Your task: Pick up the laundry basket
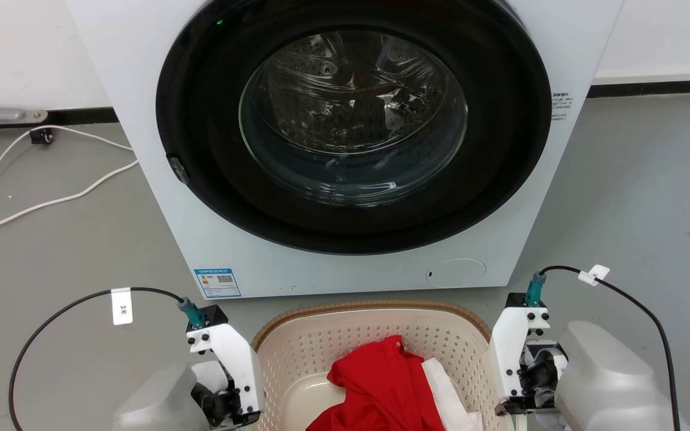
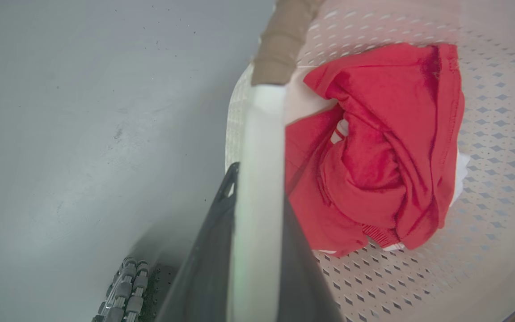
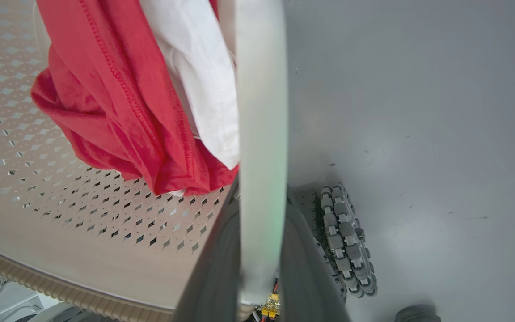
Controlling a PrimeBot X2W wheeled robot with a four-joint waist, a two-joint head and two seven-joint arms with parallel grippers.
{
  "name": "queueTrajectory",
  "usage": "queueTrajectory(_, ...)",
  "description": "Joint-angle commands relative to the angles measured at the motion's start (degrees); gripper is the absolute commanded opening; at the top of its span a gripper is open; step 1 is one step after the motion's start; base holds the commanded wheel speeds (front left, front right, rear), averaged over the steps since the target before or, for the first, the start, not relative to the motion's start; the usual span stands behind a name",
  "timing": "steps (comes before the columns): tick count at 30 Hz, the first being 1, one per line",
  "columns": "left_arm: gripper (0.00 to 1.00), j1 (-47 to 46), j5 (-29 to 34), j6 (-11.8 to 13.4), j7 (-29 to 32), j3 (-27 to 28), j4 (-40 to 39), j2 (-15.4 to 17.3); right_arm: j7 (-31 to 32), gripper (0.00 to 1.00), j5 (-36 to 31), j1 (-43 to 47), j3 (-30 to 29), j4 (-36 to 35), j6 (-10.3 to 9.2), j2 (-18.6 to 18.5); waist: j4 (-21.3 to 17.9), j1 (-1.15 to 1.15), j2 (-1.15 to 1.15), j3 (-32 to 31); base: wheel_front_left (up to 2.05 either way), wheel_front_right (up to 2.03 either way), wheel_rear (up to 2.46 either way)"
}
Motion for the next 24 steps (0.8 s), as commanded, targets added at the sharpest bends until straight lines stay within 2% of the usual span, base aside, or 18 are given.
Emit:
queueTrajectory(1,0.0,-0.43,-0.35,-0.2,-0.37,0.11,-0.42,-0.24,0.09,0.0,-0.02,-0.42,-0.12,-0.15,0.19,0.6,-0.02,0.0,0.0,0.01,0.0,0.0,0.0)
queueTrajectory(24,0.0,-0.25,-0.87,-0.2,-0.79,-0.39,-0.15,-0.24,0.14,0.0,0.23,-0.32,-0.22,-0.15,0.19,0.59,0.07,0.0,0.0,0.17,0.0,0.0,0.0)
